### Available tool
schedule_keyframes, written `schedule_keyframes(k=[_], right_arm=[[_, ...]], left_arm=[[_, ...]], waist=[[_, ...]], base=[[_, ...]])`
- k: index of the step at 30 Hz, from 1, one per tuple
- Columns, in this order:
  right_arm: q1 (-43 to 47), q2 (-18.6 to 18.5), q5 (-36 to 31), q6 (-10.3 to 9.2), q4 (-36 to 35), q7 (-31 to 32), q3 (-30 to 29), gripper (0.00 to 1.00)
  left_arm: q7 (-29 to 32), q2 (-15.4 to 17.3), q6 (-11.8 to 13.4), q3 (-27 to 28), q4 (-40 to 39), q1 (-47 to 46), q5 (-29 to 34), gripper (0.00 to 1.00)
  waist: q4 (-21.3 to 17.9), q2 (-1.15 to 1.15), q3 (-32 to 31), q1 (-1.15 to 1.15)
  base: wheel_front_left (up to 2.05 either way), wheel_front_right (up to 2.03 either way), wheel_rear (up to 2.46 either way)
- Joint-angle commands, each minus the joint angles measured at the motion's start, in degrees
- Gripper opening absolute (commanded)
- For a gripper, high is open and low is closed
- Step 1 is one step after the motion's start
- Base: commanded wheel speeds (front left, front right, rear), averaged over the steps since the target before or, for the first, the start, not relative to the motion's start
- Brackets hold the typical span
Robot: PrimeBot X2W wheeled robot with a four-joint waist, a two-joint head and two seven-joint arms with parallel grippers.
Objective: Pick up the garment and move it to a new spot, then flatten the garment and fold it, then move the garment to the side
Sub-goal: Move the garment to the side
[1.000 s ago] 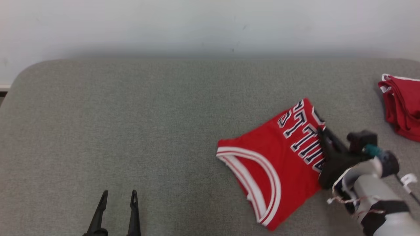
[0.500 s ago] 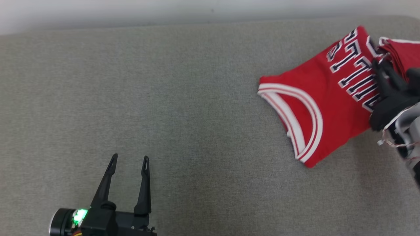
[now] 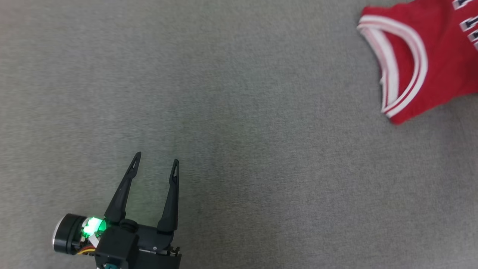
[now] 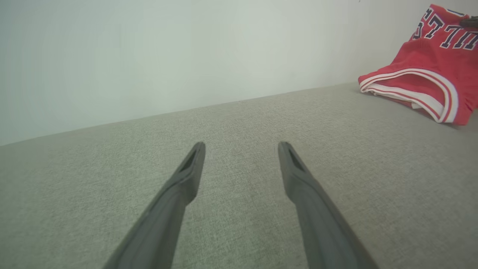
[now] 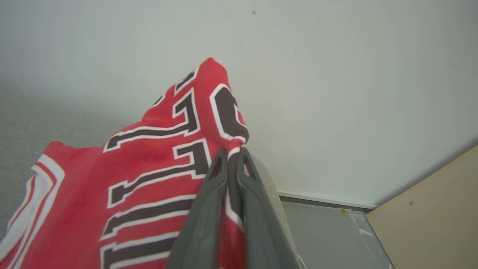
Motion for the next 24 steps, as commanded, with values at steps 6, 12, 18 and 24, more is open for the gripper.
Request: schedule_keyframes(k=[6,12,18,24], right_arm=[[-6.4,-2.7,1.2,-0.15,1.3,1.0,2.3,0.00],[-12.2,-3.1,-1.0,-0.15,5.0,1.0,5.4,0.00],[-15.9,-3.3,-5.9,-0.15,9.0,-0.2,5.5,0.00],[-17.9,-2.8,-8.3,-0.15,11.6,-0.6,3.6,0.00]], left_arm=[[-0.2,2.5,0.8,-0.6,-2.9,-1.1,1.1,1.00],[-0.2,5.0,2.1,-1.1,-6.8,-1.2,1.7,1.00],[-0.2,6.5,3.6,-1.7,-10.0,-0.5,1.8,1.00],[-0.2,7.5,4.7,-2.0,-11.3,0.1,1.4,1.00]], waist=[[-4.3,-0.01,5.1,-0.02],[-6.3,-0.01,8.7,-0.02],[-7.1,-0.01,10.8,-0.02],[-7.3,-0.01,11.4,-0.02]], base=[[0.00,0.00,0.00],[0.00,0.00,0.00],[0.00,0.00,0.00],[0.00,0.00,0.00]])
